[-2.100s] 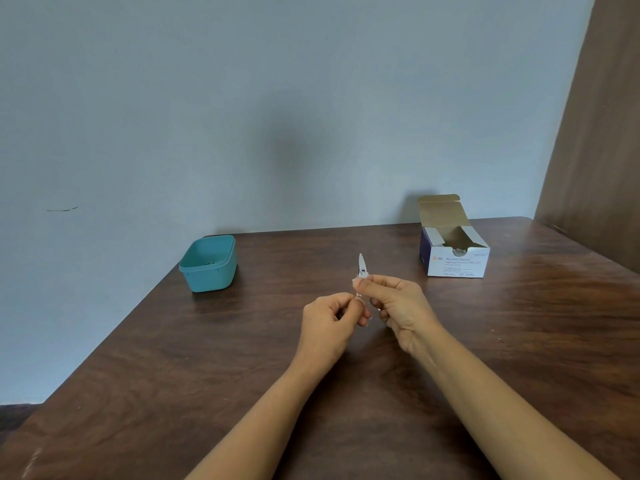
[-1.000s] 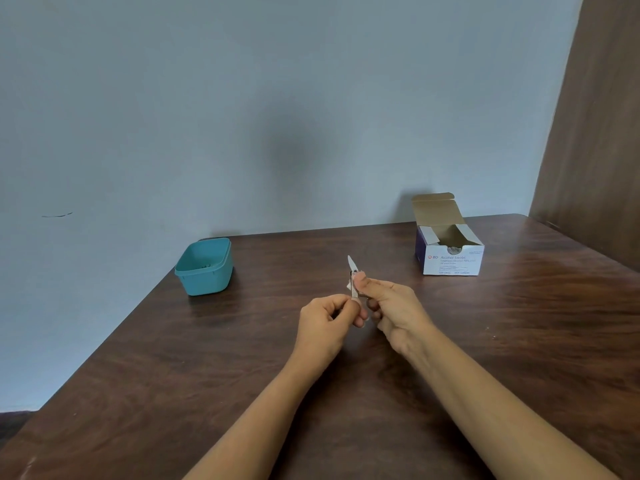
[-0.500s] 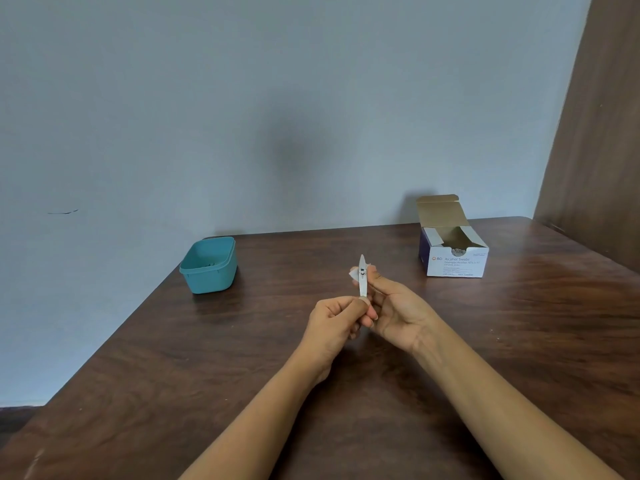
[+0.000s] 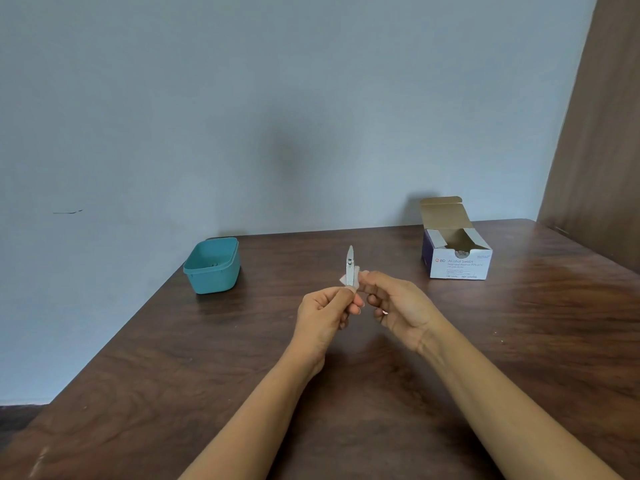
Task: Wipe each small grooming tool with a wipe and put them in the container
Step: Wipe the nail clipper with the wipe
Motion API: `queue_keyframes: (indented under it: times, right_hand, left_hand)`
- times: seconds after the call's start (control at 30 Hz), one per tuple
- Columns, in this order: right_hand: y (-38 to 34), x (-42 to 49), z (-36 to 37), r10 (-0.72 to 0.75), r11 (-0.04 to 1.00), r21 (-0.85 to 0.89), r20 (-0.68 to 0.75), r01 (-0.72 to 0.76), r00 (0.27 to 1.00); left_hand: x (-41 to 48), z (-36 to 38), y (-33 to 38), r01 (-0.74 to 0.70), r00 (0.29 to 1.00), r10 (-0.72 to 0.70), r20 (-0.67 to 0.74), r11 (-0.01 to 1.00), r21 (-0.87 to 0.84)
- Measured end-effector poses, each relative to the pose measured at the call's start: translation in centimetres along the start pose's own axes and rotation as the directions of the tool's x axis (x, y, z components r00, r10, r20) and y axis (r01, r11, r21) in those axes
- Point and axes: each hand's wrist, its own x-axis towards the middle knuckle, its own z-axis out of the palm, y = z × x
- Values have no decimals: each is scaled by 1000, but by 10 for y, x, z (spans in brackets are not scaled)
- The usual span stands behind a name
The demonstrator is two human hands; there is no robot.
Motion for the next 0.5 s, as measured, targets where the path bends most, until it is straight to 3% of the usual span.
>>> queue_keyframes:
  times: [0.2,0.5]
  right_hand:
    - [3,0,-2,17,998,62,-30,-15,999]
    - [4,-6,4,-158,979,-144,-95,144,983]
  left_hand:
    - [-1,5,-4,-12,999,9,34,997,79]
    - [2,-3,-7,-196,979,205,18,906,375]
